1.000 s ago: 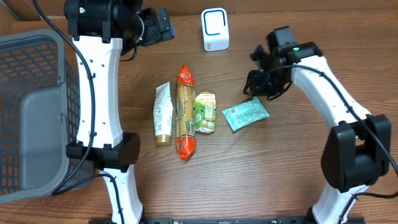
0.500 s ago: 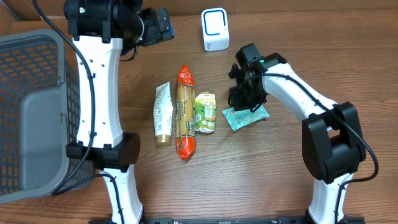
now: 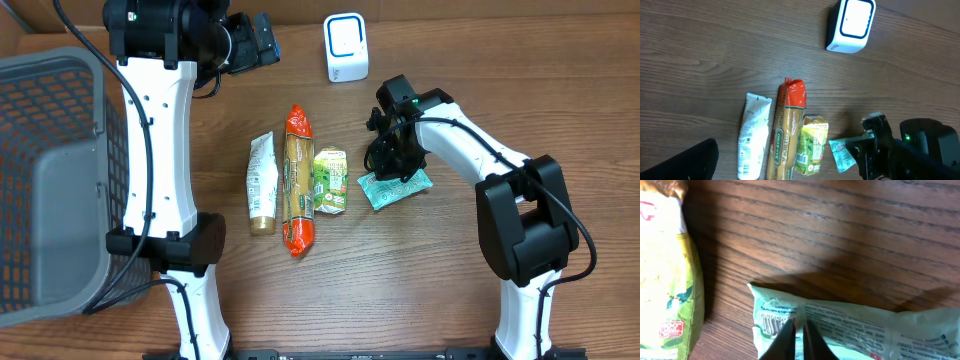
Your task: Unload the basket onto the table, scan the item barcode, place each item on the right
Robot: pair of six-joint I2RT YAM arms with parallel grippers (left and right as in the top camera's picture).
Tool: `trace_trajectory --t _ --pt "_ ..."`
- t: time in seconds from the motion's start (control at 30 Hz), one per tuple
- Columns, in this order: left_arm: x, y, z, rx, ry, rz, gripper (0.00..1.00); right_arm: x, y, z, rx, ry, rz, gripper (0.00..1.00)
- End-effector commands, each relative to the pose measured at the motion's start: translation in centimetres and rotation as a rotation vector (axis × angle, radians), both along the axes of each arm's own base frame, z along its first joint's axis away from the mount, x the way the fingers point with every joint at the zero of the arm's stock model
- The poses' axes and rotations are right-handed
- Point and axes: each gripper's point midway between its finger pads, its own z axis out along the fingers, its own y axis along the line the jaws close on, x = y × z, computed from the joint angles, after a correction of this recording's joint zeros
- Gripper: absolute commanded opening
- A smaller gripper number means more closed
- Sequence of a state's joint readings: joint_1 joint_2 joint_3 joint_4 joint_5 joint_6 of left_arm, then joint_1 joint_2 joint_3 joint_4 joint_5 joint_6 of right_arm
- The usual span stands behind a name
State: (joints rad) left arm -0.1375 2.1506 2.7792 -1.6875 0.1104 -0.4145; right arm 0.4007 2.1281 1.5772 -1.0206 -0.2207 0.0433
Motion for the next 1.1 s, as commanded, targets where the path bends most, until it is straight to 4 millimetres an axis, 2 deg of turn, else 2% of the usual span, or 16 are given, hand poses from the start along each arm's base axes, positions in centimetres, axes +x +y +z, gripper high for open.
trace_trajectory --t 0.0,0.1,0.27,0.37,0.5,0.63,0.7,0.8,0.93,1.07 --pt "0.2 0.1 -0.6 0.023 0.011 -0.012 1.00 -0.4 -1.2 -1.5 -0.073 0.023 0.006 0.19" --pt "0.2 0.1 -0.6 0.023 0.011 -0.012 1.00 -0.5 -1.5 -1.6 -0.088 0.025 0.006 0.32" --pt "0.2 0.1 -0.6 0.023 0.011 -0.012 1.00 -0.4 -1.4 -1.4 -0.084 0.022 0.006 0.38" --pt "0.2 0.2 -0.6 0.023 0.011 -0.010 0.99 0.1 -0.9 -0.2 -0.064 0.010 0.006 0.42" --pt "0.2 0.1 -0.6 0.023 0.011 -0.013 1.00 2.0 0.2 3.6 -0.010 -0.063 0.002 0.48" --pt "0.2 0.1 -0.6 0.023 0.011 -0.013 1.00 4.3 0.0 9.7 0.033 -0.169 -0.023 0.55" --pt "0.2 0.2 -0.6 0.023 0.011 -0.011 0.99 5.1 -1.0 12.2 0.044 -0.204 -0.049 0.60" --pt "0.2 0.2 -0.6 0.023 0.011 -0.011 0.99 5.9 -3.5 14.0 0.043 -0.219 -0.103 0.69" --pt "0.2 0.2 -0.6 0.023 0.011 -0.011 1.00 5.6 -7.4 13.1 0.063 -0.150 -0.145 0.74" --pt "0.2 0.2 -0.6 0.023 0.011 -0.011 0.99 4.7 -9.6 11.6 0.143 -0.082 -0.146 0.75"
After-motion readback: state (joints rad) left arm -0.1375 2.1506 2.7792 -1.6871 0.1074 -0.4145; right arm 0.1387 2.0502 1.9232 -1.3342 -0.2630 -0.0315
